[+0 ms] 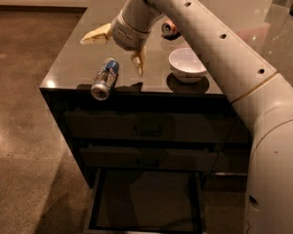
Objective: Pick redbull can from bottom drawer and place on counter
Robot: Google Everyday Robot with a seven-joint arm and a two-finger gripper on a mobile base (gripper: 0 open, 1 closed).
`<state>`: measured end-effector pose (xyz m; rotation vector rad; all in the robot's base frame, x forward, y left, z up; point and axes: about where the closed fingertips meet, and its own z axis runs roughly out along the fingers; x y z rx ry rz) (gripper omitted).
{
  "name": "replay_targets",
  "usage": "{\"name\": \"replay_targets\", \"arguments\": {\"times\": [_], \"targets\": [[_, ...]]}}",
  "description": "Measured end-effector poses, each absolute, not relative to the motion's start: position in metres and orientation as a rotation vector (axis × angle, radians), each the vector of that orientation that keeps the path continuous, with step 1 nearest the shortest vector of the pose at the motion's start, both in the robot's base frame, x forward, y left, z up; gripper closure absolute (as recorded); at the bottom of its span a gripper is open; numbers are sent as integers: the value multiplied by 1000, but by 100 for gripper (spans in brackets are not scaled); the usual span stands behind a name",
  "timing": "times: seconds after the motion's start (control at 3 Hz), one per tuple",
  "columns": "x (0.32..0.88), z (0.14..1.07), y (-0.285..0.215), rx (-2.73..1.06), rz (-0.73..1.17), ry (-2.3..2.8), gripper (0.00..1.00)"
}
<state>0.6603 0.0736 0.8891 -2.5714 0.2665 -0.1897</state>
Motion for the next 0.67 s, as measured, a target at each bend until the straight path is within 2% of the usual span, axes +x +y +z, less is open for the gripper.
{"name": "replay_targets", "arguments": {"times": [0.67], "targets": [[669, 910, 65, -2588, -248, 270, 0]]}}
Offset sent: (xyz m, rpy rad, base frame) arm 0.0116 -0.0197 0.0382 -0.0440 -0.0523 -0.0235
